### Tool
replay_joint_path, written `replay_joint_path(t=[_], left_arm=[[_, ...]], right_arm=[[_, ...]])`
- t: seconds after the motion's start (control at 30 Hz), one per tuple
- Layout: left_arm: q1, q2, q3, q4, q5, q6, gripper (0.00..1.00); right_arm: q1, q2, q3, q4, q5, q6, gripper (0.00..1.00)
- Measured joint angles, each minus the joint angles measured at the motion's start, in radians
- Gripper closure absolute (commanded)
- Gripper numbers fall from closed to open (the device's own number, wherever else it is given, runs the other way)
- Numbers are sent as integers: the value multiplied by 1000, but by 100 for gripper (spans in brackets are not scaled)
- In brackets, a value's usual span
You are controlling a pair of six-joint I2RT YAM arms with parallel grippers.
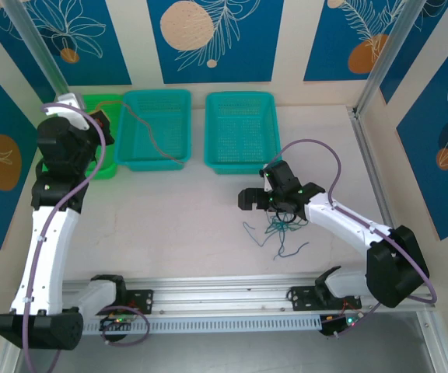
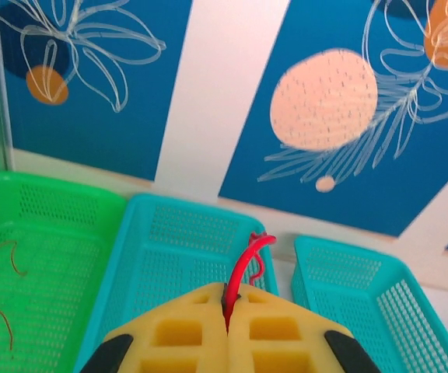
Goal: Untangle the cables
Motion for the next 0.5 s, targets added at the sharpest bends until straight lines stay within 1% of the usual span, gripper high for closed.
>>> replay_joint_path(t=[0.2,0.5], left_arm=[[107,95,98,2,6,0,100],[248,254,181,28,-41,-8,100]], right_arm=[[-9,-28,4,-18,-8,0,0],[-32,-43,4,-31,-34,0,1]])
